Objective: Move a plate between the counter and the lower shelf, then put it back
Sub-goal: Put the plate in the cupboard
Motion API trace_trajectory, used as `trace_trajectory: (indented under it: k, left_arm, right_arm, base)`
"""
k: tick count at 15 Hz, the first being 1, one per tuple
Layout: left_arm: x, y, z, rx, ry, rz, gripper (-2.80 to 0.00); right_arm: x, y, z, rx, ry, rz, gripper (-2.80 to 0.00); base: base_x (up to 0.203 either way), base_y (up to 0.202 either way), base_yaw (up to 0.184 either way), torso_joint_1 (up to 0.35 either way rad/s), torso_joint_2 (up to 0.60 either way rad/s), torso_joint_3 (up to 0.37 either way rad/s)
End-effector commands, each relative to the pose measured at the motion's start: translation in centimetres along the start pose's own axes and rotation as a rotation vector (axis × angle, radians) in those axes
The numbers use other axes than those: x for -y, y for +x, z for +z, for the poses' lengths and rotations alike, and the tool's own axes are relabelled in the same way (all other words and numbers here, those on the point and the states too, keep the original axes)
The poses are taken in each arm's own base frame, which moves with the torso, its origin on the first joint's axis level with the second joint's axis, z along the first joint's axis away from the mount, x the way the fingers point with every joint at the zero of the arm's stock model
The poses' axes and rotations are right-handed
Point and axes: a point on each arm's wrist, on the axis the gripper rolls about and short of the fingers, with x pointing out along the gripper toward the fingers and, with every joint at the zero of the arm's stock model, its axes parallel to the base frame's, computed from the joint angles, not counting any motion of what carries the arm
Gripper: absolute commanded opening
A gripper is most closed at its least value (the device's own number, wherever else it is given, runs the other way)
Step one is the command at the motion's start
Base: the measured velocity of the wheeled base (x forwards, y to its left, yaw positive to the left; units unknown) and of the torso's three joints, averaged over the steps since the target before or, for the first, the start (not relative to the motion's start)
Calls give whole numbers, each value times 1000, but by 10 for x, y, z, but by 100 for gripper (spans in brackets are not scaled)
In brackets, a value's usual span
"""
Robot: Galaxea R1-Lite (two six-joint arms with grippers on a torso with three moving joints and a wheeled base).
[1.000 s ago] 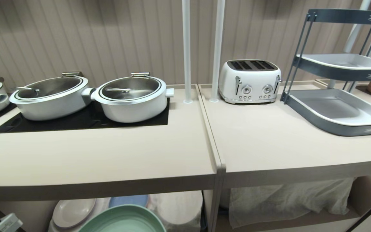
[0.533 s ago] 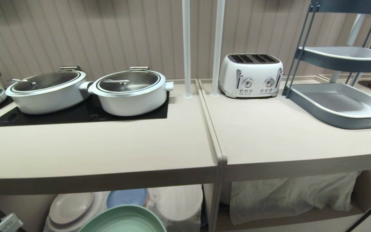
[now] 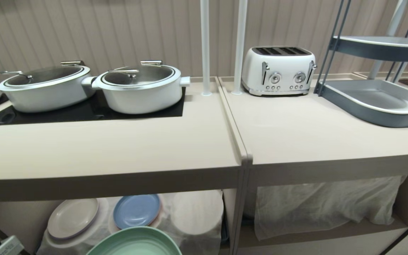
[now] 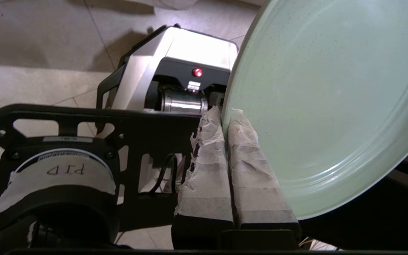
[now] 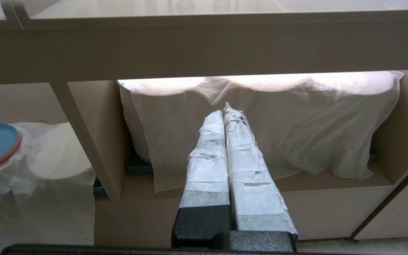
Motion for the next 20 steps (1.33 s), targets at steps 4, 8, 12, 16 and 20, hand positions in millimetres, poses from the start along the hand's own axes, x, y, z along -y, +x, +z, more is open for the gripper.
trace_trajectory:
  k: [4,8,12,16,20]
  left_arm:
    - [-2,2,-2,-14,-4,15,-280]
    - [-3,3,-2,-22,-5,22,-280]
    - [-3,4,-3,-24,-5,26,-280]
    - [-4,4,-3,-25,-7,25,-280]
    - [-4,4,-3,-25,-7,25,-280]
  right_arm:
    - [0,0,0,0,0,-1,-280]
    - [0,0,0,0,0,-1,-280]
    - [0,0,0,0,0,-1,-280]
    - [0,0,0,0,0,-1,-280]
    - [0,0,0,0,0,-1,-280]
  base:
    - [0,0,0,-248,547,292]
    - [0,0,0,-231,528,290]
    - [0,0,0,-216,500,284]
    - [0,0,0,-194,484,285]
    - [0,0,0,-175,472,294]
